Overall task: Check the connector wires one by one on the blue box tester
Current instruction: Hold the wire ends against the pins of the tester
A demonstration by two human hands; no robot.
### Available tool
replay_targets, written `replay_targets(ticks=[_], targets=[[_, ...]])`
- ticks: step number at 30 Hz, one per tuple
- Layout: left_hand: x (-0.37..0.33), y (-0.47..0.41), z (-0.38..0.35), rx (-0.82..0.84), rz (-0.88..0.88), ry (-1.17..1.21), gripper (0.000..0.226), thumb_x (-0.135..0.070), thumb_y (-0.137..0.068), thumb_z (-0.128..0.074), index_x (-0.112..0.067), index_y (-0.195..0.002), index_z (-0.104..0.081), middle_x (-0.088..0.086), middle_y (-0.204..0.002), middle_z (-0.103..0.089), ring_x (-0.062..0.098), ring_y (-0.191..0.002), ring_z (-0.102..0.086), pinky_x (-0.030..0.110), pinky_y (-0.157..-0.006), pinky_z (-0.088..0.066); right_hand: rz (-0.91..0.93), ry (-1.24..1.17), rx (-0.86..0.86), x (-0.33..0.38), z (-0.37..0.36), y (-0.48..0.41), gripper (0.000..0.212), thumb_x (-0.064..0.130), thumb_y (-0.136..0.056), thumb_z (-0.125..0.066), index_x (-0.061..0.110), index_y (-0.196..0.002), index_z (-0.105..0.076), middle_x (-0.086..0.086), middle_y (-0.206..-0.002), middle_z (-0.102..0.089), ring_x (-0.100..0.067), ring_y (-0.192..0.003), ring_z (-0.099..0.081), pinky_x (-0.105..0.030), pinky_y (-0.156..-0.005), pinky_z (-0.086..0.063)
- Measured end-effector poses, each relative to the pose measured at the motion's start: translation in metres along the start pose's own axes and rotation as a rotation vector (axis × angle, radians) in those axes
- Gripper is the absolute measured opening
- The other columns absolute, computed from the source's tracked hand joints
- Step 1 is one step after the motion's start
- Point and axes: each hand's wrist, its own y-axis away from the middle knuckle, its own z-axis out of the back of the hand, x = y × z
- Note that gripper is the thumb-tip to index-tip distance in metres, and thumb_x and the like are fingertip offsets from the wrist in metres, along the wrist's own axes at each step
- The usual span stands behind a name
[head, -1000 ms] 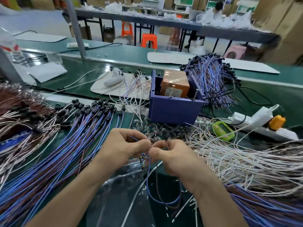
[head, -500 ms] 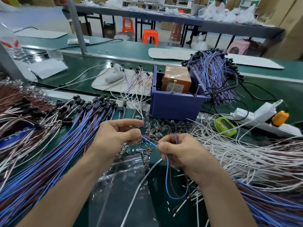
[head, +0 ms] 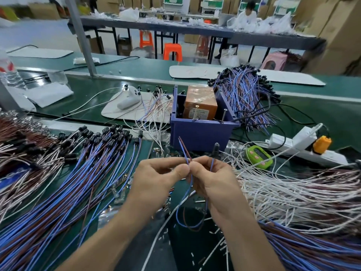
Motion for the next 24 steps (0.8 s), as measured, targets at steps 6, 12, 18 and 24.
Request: replay_targets(ticks=[6, 12, 18, 24], targets=[[-0.010, -0.022, -0.024, 0.022, 0.064, 0.173, 0.019, 0.004, -0.082, -0.077, -0.013, -0.076, -0.084, 0.010, -0.075, -0.078, 0.012, -0.064, -0.070, 0.020, -0.063, -0.056, 0.073, -0.121, -0.082, 0.004, 0.007, -0.006, 0.022, -0.001, -0.091, -0.068, 0.010, -0.075, -0.078, -0.016, -0.075, -0.071, -0.023, -0.067, -0.066, -0.032, -0.064, -0.057], [-0.020, -0.061, -0.040, -0.314, 0.154, 0.183, 0.024, -0.015, -0.095, -0.070, -0.016, -0.073, -0.077, 0.005, -0.070, -0.077, 0.015, -0.055, -0.069, 0.026, -0.054, -0.054, 0.179, -0.123, -0.300, 0.008, 0.016, -0.020, 0.031, 0.006, -0.090, -0.071, 0.021, -0.063, -0.074, -0.013, -0.063, -0.069, -0.012, -0.043, -0.037, -0.020, -0.044, -0.030], [-0.015, -0.074, -0.053, -0.383, 0.167, 0.015, 0.028, -0.021, -0.087, -0.075, -0.023, -0.060, -0.077, -0.001, -0.058, -0.073, 0.011, -0.049, -0.069, 0.027, -0.055, -0.053, 0.205, -0.226, -0.369, 0.004, 0.025, -0.023, 0.032, 0.004, -0.089, -0.070, 0.020, -0.061, -0.072, -0.009, -0.058, -0.063, -0.019, -0.052, -0.043, -0.028, -0.052, -0.033], [-0.011, -0.073, -0.058, -0.368, 0.138, -0.062, 0.030, -0.025, -0.084, -0.074, -0.044, -0.061, -0.075, -0.006, -0.055, -0.071, 0.010, -0.049, -0.070, 0.022, -0.052, -0.047, 0.217, -0.259, -0.404, 0.003, 0.027, -0.027, 0.035, 0.003, -0.090, -0.069, 0.020, -0.059, -0.070, -0.007, -0.057, -0.060, -0.017, -0.052, -0.048, -0.032, -0.057, -0.037]])
